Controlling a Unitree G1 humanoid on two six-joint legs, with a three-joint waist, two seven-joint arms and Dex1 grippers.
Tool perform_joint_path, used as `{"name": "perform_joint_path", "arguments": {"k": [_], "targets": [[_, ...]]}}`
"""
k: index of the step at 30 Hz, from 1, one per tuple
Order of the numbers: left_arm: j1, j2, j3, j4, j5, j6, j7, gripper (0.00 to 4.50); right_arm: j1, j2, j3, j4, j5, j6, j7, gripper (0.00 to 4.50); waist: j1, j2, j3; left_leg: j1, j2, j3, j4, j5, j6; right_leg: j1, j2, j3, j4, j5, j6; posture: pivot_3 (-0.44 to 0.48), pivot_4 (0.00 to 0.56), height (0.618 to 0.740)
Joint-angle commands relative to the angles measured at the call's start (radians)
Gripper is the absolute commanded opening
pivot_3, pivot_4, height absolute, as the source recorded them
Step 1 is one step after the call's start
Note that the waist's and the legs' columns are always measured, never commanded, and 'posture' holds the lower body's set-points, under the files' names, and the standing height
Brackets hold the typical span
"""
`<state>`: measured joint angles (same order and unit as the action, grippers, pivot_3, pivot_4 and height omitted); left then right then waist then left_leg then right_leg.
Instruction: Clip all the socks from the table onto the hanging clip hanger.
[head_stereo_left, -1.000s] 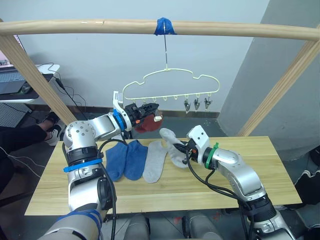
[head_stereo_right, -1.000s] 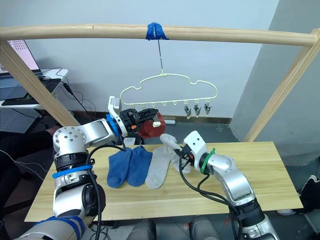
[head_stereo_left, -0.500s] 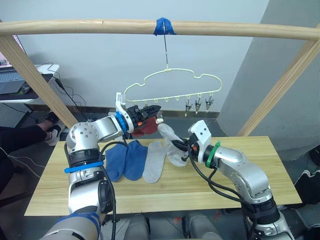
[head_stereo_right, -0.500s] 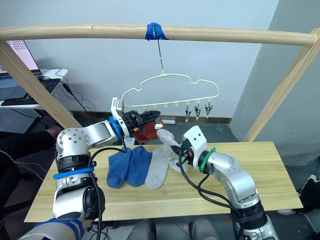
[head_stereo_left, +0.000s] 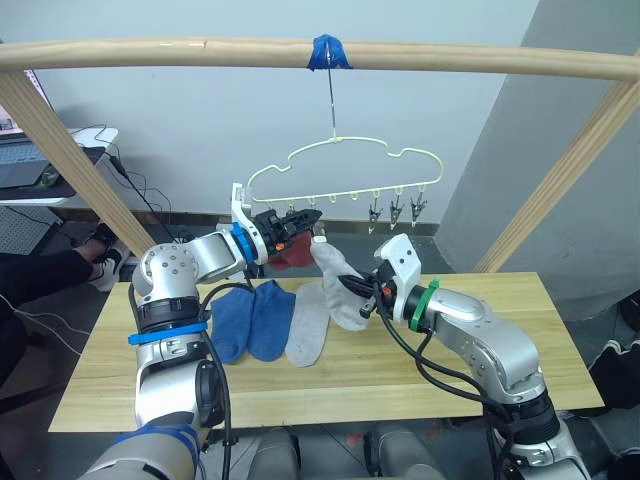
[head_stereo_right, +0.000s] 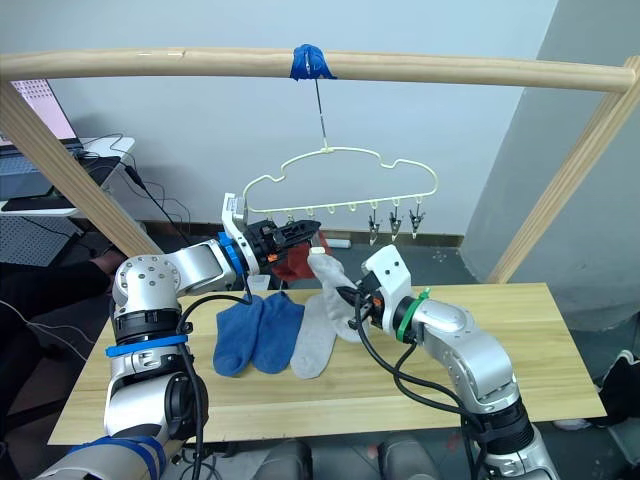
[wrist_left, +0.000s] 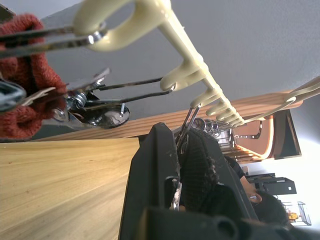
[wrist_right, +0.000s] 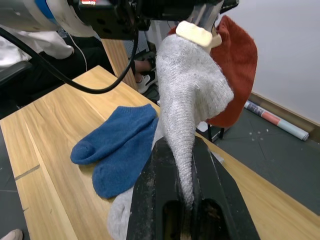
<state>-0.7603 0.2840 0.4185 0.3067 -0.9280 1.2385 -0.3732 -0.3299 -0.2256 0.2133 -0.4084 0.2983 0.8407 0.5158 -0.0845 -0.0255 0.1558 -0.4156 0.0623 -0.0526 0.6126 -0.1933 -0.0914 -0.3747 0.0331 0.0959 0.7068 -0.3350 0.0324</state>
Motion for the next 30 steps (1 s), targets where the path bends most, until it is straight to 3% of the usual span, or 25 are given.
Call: {"name": "perform_joint_path", "arguments": {"k": [1,14,15,24,25,27,30], "targets": [[-0.003,0.004,-0.003,-0.006,-0.002,0.004,-0.005,0.17,-0.032,0.013,-0.013,-0.007,0.016,-0.021,-0.012,0.02,0.000,0.000,0.000,0.000,0.000,0.000,0.000,0.000,0.000,0.000,0.000,0.000,-0.001,0.000,0.000,-0.045,0.142,0.740],[0.027,0.033,-0.071,-0.073,0.020,-0.040,-0.100,0.17,-0.075,0.033,0.002,0.073,-0.002,-0.073,-0.034,0.02,0.000,0.000,0.000,-0.001,0.000,0.000,-0.003,0.000,0.000,0.000,0.000,0.000,-0.006,0.000,0.000,-0.039,0.138,0.740],[0.031,0.036,-0.076,-0.079,0.016,-0.042,-0.111,0.88,-0.075,0.034,0.003,0.074,-0.002,-0.075,-0.035,0.00,0.000,0.000,0.000,-0.002,0.001,0.000,-0.004,0.000,0.000,0.000,0.000,0.000,-0.007,0.000,0.000,-0.039,0.138,0.740],[0.024,0.062,-0.020,-0.110,-0.026,-0.013,-0.098,3.50,-0.076,0.035,0.017,0.128,-0.017,-0.122,-0.032,0.00,0.001,0.000,0.000,-0.003,0.001,0.000,-0.004,0.000,0.000,0.000,0.000,0.000,-0.009,0.000,0.000,-0.033,0.120,0.740],[0.031,0.074,-0.024,-0.134,-0.032,0.002,-0.103,3.91,-0.074,0.035,0.017,0.136,-0.018,-0.128,-0.032,0.43,0.001,0.000,0.000,-0.003,0.001,0.000,-0.004,0.000,0.000,0.000,0.000,0.000,-0.009,0.000,0.000,-0.030,0.118,0.740],[0.073,0.122,-0.082,-0.212,-0.012,0.015,-0.141,4.35,-0.071,0.034,0.018,0.156,-0.021,-0.142,-0.030,0.74,-0.002,0.000,0.000,-0.003,0.001,0.000,-0.004,0.000,0.000,0.000,0.000,0.000,-0.009,0.000,0.000,-0.027,0.117,0.740],[0.137,0.165,-0.114,-0.291,-0.023,0.041,-0.170,4.50,-0.064,0.026,0.018,0.186,-0.026,-0.164,-0.021,1.70,0.000,0.000,0.000,-0.003,0.001,0.000,-0.004,0.000,0.000,0.000,0.000,0.000,-0.009,0.000,0.000,-0.013,0.115,0.740]]}}
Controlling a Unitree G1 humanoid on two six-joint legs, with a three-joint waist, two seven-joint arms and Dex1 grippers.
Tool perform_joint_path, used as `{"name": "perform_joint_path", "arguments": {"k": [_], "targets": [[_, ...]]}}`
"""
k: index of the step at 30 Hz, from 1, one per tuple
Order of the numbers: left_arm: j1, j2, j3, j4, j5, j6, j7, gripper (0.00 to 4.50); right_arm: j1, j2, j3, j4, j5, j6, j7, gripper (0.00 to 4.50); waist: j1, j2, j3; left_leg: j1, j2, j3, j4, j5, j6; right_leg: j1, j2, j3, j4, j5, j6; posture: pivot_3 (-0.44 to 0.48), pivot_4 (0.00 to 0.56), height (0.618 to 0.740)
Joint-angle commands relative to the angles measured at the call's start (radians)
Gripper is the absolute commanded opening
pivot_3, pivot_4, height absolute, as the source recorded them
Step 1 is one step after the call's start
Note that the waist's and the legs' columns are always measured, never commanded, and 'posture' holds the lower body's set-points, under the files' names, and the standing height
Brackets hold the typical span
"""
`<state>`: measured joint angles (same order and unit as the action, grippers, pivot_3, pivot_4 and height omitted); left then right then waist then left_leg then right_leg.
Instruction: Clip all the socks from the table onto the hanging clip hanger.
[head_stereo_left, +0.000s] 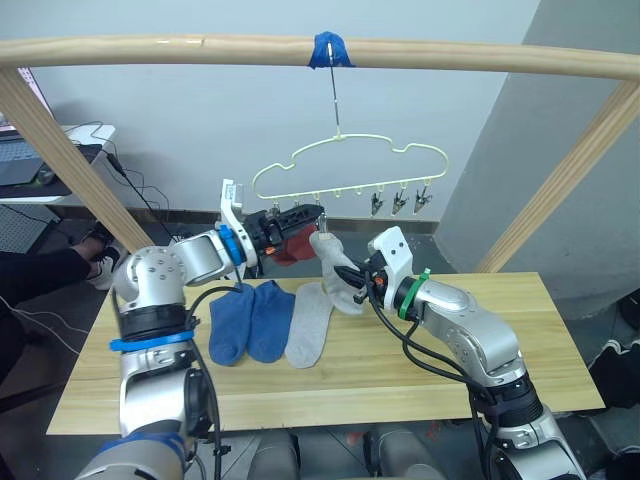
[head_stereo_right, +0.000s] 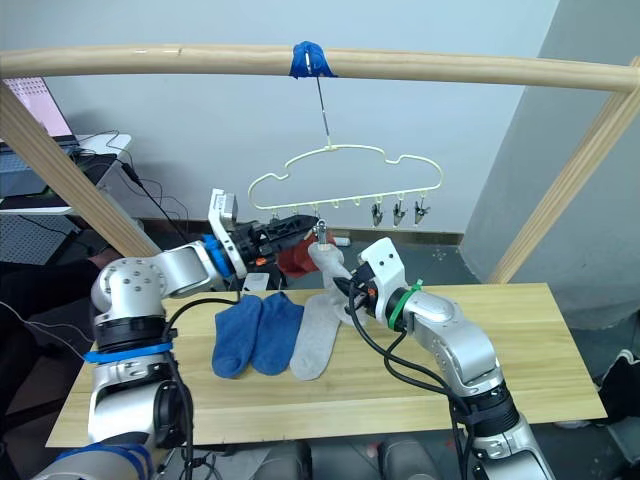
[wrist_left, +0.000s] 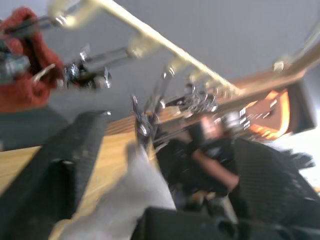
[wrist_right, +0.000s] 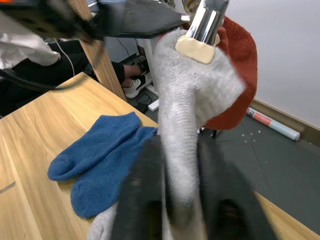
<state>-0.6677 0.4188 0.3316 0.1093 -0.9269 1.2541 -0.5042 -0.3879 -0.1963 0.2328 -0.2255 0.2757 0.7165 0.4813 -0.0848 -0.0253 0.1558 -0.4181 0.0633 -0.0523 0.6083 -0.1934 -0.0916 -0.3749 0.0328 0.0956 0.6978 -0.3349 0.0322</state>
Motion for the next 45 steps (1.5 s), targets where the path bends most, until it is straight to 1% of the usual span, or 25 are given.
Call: {"name": "perform_joint_path", "arguments": {"k": [1,4,5,8,9,12,13,14,17,18,20,21,23,24,26,28,34,41,43,45], "targets": [[0.064,0.041,-0.033,-0.112,-0.025,0.026,-0.047,4.50,-0.003,-0.007,-0.001,0.010,-0.006,-0.046,0.016,1.98,0.001,0.000,0.000,0.000,0.000,0.000,0.000,0.000,0.000,0.000,0.000,0.000,0.000,0.000,0.000,-0.013,0.115,0.740],[0.129,0.071,-0.058,-0.173,-0.020,0.021,-0.079,4.50,0.009,-0.026,-0.012,0.014,-0.007,-0.052,0.022,3.03,0.004,0.000,0.000,0.000,0.000,0.000,0.000,0.000,0.000,0.000,0.000,0.000,0.000,0.000,0.000,0.002,0.115,0.740],[0.151,0.080,-0.069,-0.194,-0.016,0.011,-0.092,4.50,0.017,-0.035,-0.018,0.010,-0.007,-0.051,0.023,3.31,0.004,0.000,0.000,0.000,0.000,0.000,0.000,0.000,0.000,0.000,0.000,0.000,0.000,0.000,0.000,0.006,0.115,0.740],[0.209,0.100,-0.103,-0.240,0.030,-0.066,-0.118,4.50,0.050,-0.062,-0.039,-0.011,-0.027,-0.061,-0.002,4.36,0.010,0.000,0.000,0.000,0.000,0.000,0.000,0.000,0.000,0.000,-0.001,0.000,0.000,0.000,0.000,0.008,0.117,0.740],[0.228,0.095,-0.107,-0.254,0.061,-0.120,-0.112,4.50,0.062,-0.064,-0.056,-0.023,-0.027,-0.068,-0.014,4.43,0.013,0.000,0.000,0.000,-0.001,0.000,0.000,0.000,0.000,0.000,-0.001,0.000,0.000,0.000,0.000,0.007,0.119,0.740],[0.279,0.100,-0.142,-0.298,0.148,-0.205,-0.070,4.50,0.090,-0.048,-0.120,-0.067,-0.009,-0.078,-0.064,4.43,0.022,0.000,0.000,0.000,0.000,0.000,0.000,0.000,0.000,0.000,-0.001,0.000,0.000,0.000,0.000,0.006,0.122,0.740],[0.320,0.118,-0.182,-0.338,0.221,-0.274,-0.058,4.50,0.098,-0.046,-0.138,-0.088,-0.002,-0.073,-0.075,4.43,0.022,0.000,0.000,0.000,0.000,0.001,0.000,0.000,0.000,0.000,-0.001,0.000,0.000,0.000,0.000,0.007,0.122,0.740],[0.359,0.122,-0.204,-0.370,0.266,-0.328,-0.052,4.50,0.105,-0.045,-0.150,-0.109,0.002,-0.069,-0.084,4.43,0.020,0.000,0.000,0.000,0.000,0.001,0.000,0.000,0.000,0.000,-0.001,0.001,0.000,0.000,0.000,0.007,0.123,0.740],[0.421,0.123,-0.235,-0.414,0.345,-0.453,-0.057,4.50,0.115,-0.035,-0.166,-0.152,0.009,-0.062,-0.100,4.43,0.025,0.001,0.000,0.001,0.000,0.002,-0.001,0.000,0.000,0.000,-0.001,0.002,0.000,0.000,0.000,0.007,0.126,0.740],[0.439,0.118,-0.241,-0.421,0.361,-0.528,-0.096,4.50,0.116,-0.029,-0.167,-0.169,-0.012,-0.079,-0.125,4.43,0.029,0.000,0.000,0.000,0.000,0.002,-0.001,0.000,0.000,0.000,-0.001,0.002,-0.001,0.000,0.000,0.006,0.127,0.740],[0.461,0.101,-0.236,-0.424,0.350,-0.638,-0.180,4.50,0.112,-0.023,-0.164,-0.192,-0.028,-0.087,-0.148,4.43,0.032,0.001,0.001,0.000,0.000,0.001,-0.001,0.000,0.000,-0.001,-0.001,0.001,0.000,0.000,-0.001,0.005,0.129,0.740],[0.464,0.090,-0.225,-0.418,0.338,-0.672,-0.207,4.50,0.107,-0.019,-0.166,-0.200,-0.023,-0.086,-0.149,4.43,0.032,0.001,0.001,0.000,0.000,0.001,0.000,0.000,0.000,0.000,-0.001,0.001,0.000,0.000,-0.001,0.004,0.129,0.740],[0.460,0.084,-0.194,-0.377,0.285,-0.717,-0.300,4.50,0.078,0.017,-0.180,-0.198,-0.004,-0.094,-0.172,4.43,0.034,0.001,0.001,0.001,0.000,0.002,0.000,0.000,0.000,0.000,-0.001,0.002,-0.001,0.000,-0.001,0.005,0.130,0.740],[0.460,0.086,-0.190,-0.361,0.280,-0.749,-0.341,4.50,0.063,0.036,-0.187,-0.190,0.001,-0.099,-0.185,4.43,0.033,0.001,0.001,0.000,0.000,0.002,0.000,0.000,0.000,0.000,-0.001,0.002,-0.001,0.000,-0.001,0.004,0.131,0.740],[0.472,0.094,-0.203,-0.343,0.312,-0.850,-0.416,4.50,0.038,0.057,-0.185,-0.161,-0.014,-0.116,-0.203,4.43,0.031,0.001,0.001,0.001,0.000,0.002,0.000,0.000,0.000,0.000,-0.001,0.002,-0.001,0.000,-0.001,0.004,0.132,0.740],[0.479,0.091,-0.212,-0.326,0.349,-0.942,-0.457,4.50,0.013,0.077,-0.180,-0.125,-0.026,-0.139,-0.214,4.43,0.030,0.001,0.001,0.001,0.000,0.003,0.000,0.000,0.000,0.000,-0.001,0.002,-0.001,0.000,-0.001,0.004,0.133,0.740],[0.445,0.043,-0.190,-0.304,0.360,-1.039,-0.427,4.50,-0.075,0.122,-0.181,0.020,-0.048,-0.233,-0.241,4.43,0.030,0.001,0.001,0.000,0.000,0.002,0.000,0.000,0.001,0.000,-0.001,0.002,-0.001,0.000,-0.001,0.013,0.134,0.740],[0.449,0.029,-0.207,-0.336,0.359,-1.047,-0.392,4.50,-0.147,0.142,-0.213,0.159,-0.077,-0.284,-0.292,4.43,0.032,0.001,0.001,0.000,0.000,0.002,0.000,0.000,0.001,0.000,-0.001,0.001,0.000,0.000,-0.001,0.034,0.133,0.740],[0.458,0.027,-0.213,-0.353,0.355,-1.044,-0.384,4.50,-0.158,0.142,-0.222,0.181,-0.080,-0.286,-0.307,4.43,0.034,0.001,0.001,0.000,0.000,0.002,0.000,0.000,0.001,0.000,-0.001,0.001,0.000,0.002,-0.005,0.037,0.133,0.740],[0.461,0.026,-0.217,-0.358,0.357,-1.045,-0.380,4.50,-0.166,0.145,-0.227,0.193,-0.079,-0.288,-0.311,4.43,0.035,0.001,0.001,0.000,0.000,0.002,0.000,0.000,0.001,0.000,-0.001,0.001,0.000,0.002,-0.005,0.036,0.132,0.740]]}}
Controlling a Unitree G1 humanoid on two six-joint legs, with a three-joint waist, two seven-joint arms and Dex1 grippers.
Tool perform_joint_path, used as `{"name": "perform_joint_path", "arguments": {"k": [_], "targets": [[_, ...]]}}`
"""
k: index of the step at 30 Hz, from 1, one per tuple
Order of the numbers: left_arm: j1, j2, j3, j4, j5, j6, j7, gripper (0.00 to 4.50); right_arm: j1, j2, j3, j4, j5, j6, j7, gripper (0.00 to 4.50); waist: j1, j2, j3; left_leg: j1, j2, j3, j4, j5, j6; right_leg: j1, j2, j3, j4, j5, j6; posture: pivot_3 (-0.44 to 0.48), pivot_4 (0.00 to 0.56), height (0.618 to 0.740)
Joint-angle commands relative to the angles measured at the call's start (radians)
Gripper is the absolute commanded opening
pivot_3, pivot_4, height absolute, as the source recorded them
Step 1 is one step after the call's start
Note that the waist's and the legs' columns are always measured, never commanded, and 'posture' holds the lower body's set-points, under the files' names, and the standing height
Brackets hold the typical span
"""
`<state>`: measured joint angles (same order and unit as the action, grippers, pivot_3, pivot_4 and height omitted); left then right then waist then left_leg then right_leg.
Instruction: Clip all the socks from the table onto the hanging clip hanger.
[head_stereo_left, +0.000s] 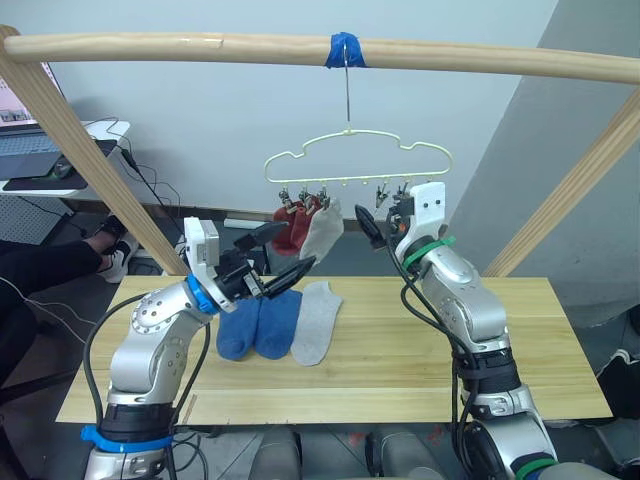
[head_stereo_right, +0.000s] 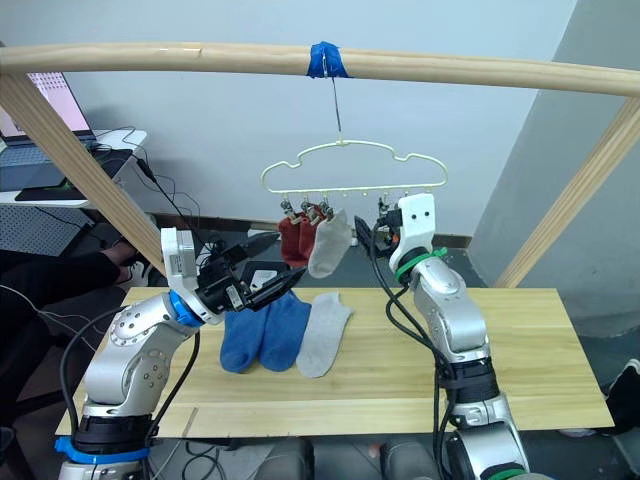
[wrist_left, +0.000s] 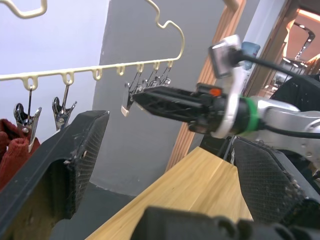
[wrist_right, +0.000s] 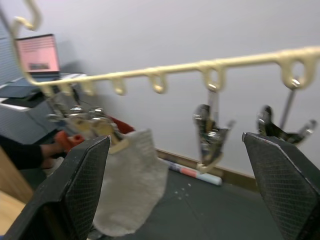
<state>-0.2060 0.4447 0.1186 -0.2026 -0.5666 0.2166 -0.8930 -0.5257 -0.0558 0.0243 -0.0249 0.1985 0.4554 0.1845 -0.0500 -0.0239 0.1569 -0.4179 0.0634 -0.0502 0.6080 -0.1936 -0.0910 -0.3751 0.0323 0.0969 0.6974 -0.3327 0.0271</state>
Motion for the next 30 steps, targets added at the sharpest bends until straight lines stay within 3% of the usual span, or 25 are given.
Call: {"name": "perform_joint_path", "arguments": {"k": [1,30], "targets": [[0.000,0.000,-0.005,-0.045,-0.002,-0.008,0.010,4.50,-0.032,0.007,-0.020,-0.002,0.000,-0.028,-0.015,4.43,0.001,0.000,0.000,0.000,0.000,0.000,0.000,0.000,0.000,0.000,0.000,0.000,0.000,0.000,0.000,0.036,0.132,0.740],[-0.011,0.002,-0.024,-0.046,-0.001,-0.015,0.019,4.50,-0.107,0.093,-0.032,0.072,0.046,-0.039,-0.009,4.43,0.002,0.000,0.000,0.000,0.000,0.000,0.000,0.000,0.000,0.000,0.000,0.000,0.000,0.000,0.000,0.048,0.129,0.740]]}}
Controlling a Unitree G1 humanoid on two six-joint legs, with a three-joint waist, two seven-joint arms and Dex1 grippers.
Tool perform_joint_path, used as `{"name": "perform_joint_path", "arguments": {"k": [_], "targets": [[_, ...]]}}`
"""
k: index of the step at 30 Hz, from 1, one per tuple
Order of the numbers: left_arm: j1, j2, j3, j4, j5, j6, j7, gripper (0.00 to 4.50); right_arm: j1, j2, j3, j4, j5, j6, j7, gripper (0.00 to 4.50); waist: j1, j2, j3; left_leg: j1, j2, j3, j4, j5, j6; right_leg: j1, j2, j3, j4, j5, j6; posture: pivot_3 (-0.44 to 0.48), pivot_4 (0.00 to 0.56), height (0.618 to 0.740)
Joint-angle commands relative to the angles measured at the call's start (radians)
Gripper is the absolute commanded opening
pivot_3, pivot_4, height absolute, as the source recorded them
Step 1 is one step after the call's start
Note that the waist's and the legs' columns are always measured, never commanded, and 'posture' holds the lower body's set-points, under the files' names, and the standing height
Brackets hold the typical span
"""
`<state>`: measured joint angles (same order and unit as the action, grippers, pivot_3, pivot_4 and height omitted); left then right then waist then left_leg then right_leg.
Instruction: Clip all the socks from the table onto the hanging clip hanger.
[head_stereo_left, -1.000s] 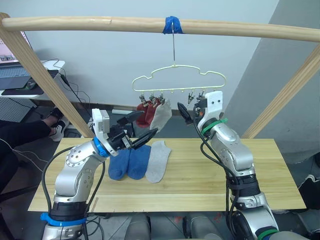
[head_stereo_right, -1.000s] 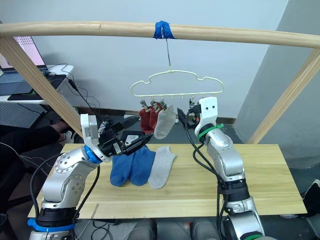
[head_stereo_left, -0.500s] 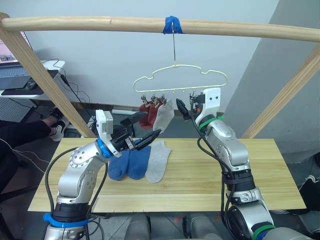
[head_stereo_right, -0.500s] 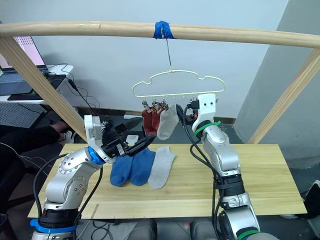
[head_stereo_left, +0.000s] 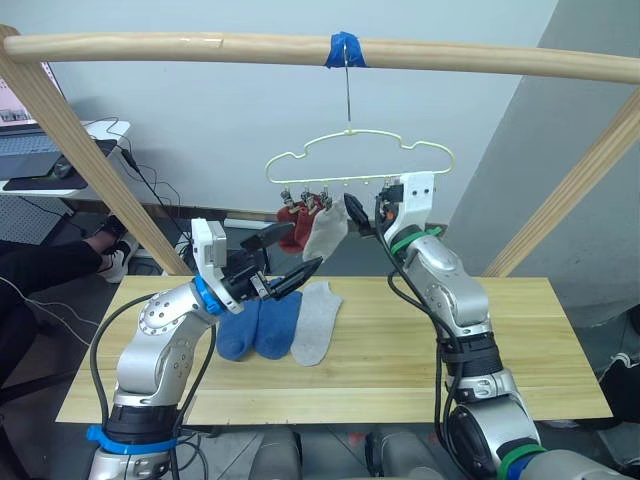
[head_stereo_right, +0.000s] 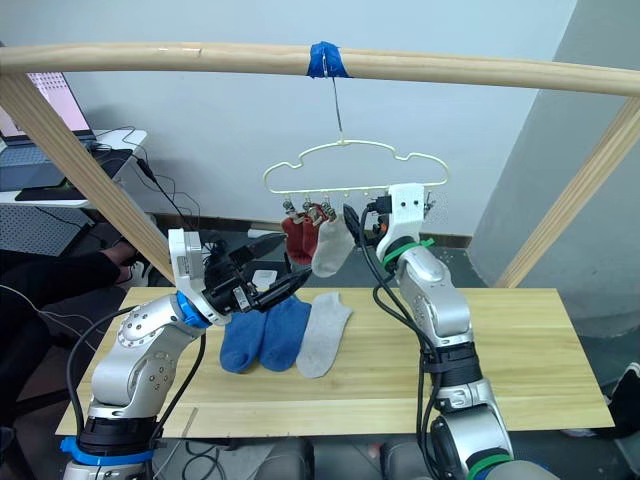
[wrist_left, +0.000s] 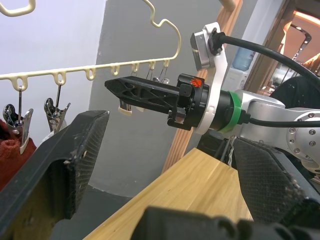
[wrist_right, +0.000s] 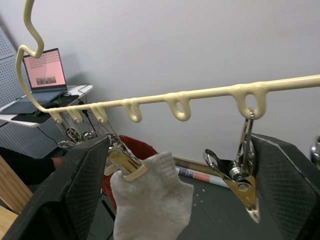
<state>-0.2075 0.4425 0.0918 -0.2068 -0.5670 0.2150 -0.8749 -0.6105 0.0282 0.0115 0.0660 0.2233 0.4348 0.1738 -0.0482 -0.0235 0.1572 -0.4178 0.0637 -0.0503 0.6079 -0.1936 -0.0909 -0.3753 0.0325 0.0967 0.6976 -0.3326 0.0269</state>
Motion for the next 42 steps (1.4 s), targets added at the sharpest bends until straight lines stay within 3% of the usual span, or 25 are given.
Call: {"name": "perform_joint_path", "arguments": {"k": [1,9,11,20,23,27,32,36,42], "targets": [[-0.009,0.004,0.003,-0.042,-0.001,-0.014,0.001,4.50,-0.023,0.011,-0.020,-0.019,0.023,-0.017,0.002,4.43,0.000,0.000,0.000,0.000,0.000,0.000,0.000,0.000,0.000,0.000,0.000,0.000,0.000,0.000,0.000,0.048,0.129,0.740],[-0.004,0.004,-0.002,-0.042,0.003,-0.019,-0.003,4.50,-0.027,0.017,-0.025,-0.009,0.032,-0.017,0.000,4.43,0.000,0.000,0.000,0.000,0.000,0.000,0.000,0.000,0.000,0.000,0.000,0.000,0.000,0.000,0.000,0.053,0.128,0.740],[-0.001,0.004,-0.004,-0.044,0.003,-0.019,-0.003,4.50,-0.029,0.022,-0.035,-0.003,0.036,-0.021,-0.012,4.08,0.000,0.000,0.000,0.000,0.000,0.000,0.000,0.000,0.000,0.000,0.000,0.000,0.000,0.000,0.000,0.053,0.129,0.740],[0.001,0.002,-0.006,-0.042,0.001,-0.017,-0.008,4.50,-0.034,0.036,-0.061,0.007,0.051,-0.017,-0.037,0.92,0.001,0.000,0.000,0.000,0.000,0.000,0.000,0.000,0.000,0.000,0.000,0.000,0.000,0.000,0.000,0.052,0.124,0.740],[0.004,0.002,-0.008,-0.044,0.002,-0.017,-0.008,4.50,-0.033,0.040,-0.067,0.003,0.053,-0.014,-0.040,0.12,0.001,0.000,0.000,0.000,0.000,0.000,0.000,0.000,0.000,0.000,0.000,0.000,0.000,0.000,0.000,0.051,0.124,0.740],[0.015,0.009,-0.017,-0.027,0.023,-0.017,-0.008,4.50,-0.027,0.035,-0.073,-0.006,0.055,-0.002,-0.034,0.02,0.000,0.000,0.000,0.000,0.000,0.000,0.000,0.000,0.000,0.000,0.000,0.000,0.000,0.000,0.000,0.049,0.127,0.740],[0.040,0.057,-0.101,0.096,0.192,-0.012,0.021,4.50,-0.021,-0.003,-0.062,-0.036,0.069,0.046,0.008,0.02,-0.001,0.002,0.001,0.000,0.000,0.000,0.000,0.000,0.000,0.000,0.000,0.000,0.000,0.000,0.000,0.043,0.133,0.740],[0.003,0.042,-0.203,0.258,0.335,-0.054,0.047,4.50,-0.020,-0.051,-0.058,-0.056,0.077,0.082,0.048,0.02,0.001,0.003,0.002,0.000,0.000,0.000,0.000,0.000,0.000,0.000,0.000,0.000,0.000,0.000,0.000,0.032,0.138,0.740],[-0.155,-0.044,-0.295,0.597,0.508,-0.197,0.115,4.50,-0.023,-0.074,-0.058,-0.075,0.086,0.110,0.055,0.02,0.011,0.004,0.003,-0.001,0.000,0.000,0.000,0.000,0.000,-0.001,0.000,0.000,0.000,0.000,0.000,0.007,0.142,0.740]]}}
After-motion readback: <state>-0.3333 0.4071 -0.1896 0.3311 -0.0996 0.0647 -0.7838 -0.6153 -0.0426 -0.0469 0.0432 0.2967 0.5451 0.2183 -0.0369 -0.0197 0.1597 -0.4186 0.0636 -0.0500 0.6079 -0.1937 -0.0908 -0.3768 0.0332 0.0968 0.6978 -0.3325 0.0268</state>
